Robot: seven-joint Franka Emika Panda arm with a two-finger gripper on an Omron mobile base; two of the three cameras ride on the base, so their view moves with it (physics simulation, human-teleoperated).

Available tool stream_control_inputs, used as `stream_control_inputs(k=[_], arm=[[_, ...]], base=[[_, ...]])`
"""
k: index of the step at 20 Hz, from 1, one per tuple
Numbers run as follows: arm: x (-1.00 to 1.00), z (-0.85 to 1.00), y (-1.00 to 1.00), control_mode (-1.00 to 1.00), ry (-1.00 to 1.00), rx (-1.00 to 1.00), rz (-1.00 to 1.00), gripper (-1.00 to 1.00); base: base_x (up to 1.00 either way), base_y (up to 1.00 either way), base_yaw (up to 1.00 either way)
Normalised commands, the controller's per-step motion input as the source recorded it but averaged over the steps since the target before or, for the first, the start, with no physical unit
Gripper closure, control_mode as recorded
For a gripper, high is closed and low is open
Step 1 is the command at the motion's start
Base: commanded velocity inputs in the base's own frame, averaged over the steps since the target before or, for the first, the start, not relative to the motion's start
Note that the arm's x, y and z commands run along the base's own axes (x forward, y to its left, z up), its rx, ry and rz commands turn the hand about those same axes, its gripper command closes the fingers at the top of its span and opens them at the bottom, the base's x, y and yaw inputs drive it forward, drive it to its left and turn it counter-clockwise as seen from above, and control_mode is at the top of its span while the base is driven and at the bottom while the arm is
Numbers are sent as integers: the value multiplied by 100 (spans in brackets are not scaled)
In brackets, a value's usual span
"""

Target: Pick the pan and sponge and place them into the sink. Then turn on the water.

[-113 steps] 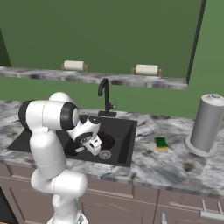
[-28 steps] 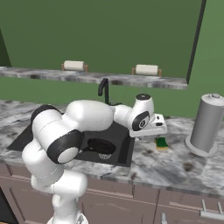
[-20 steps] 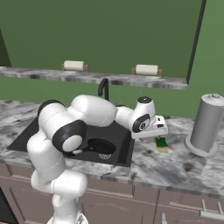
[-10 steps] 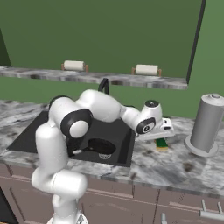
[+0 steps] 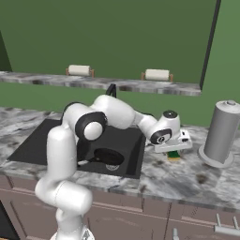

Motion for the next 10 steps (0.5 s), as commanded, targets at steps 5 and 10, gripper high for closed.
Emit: stream_control_inputs(k=[5, 10], arm=[[9, -18, 0, -100, 1, 3, 0, -100], [0, -11, 0, -100, 0, 3, 0, -100]], base=[[0, 0, 0], [0, 0, 0]])
